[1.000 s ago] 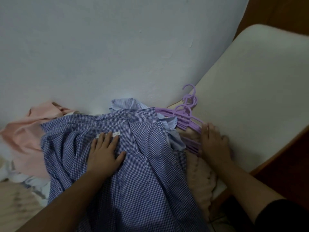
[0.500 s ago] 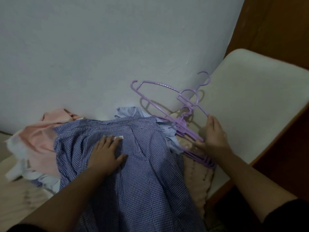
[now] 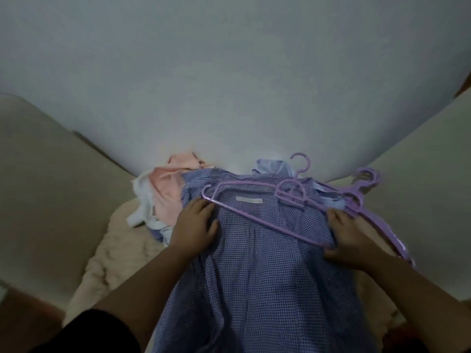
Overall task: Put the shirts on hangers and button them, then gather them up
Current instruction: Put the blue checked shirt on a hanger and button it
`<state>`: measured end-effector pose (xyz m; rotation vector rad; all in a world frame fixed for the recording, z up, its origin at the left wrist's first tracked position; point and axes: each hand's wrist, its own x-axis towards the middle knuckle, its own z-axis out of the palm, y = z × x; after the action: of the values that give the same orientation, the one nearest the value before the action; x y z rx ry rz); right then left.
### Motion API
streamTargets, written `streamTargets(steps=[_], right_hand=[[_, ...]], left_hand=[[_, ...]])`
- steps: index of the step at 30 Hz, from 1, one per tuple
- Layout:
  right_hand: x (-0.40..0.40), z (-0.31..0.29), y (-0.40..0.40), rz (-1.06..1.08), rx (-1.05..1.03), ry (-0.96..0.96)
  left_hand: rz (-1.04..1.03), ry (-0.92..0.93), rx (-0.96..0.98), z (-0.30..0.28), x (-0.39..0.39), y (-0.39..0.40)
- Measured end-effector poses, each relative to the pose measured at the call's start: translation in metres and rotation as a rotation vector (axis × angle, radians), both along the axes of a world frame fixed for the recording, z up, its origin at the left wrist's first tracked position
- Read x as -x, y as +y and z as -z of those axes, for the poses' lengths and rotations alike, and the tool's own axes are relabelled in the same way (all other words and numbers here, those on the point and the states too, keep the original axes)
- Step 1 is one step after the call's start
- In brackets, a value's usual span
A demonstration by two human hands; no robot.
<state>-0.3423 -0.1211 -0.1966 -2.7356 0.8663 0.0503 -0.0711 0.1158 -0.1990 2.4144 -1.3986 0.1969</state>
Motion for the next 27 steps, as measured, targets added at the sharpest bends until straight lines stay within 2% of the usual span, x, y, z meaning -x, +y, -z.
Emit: streamTargets(steps=[7,11,14,18,21,27], right_hand=[[-0.021,0.008,0.006,0.023,-0.049,0.057],[-0.026,0.008,-0.001,0.042,0.009,0.07],[-0.023,0.008,-0.007,0.065,0.064,-0.013],[-0.018,0.001,-0.005,0.081,0.124,-0.069],[-0.017,-0.007,0.002,0.075,0.134,-0.081],[-0.039,-0.025,0.03,-0.013,0.171,-0.059]], left_hand=[[-0.231,0.135,0.237,-0.01,-0.007,-0.001],[-0.392,0.28,0.203,-0.015,-0.014,-0.011],[-0.358,0.431,0.163,-0.016,-0.018,-0.018],[-0.297,0.416,0.203,-0.021,-0.01,-0.022],[-0.253,0.481,0.245,-0.03,0.0,-0.022],[-0.167,0.767,0.507,-0.06,0.024,-0.027]])
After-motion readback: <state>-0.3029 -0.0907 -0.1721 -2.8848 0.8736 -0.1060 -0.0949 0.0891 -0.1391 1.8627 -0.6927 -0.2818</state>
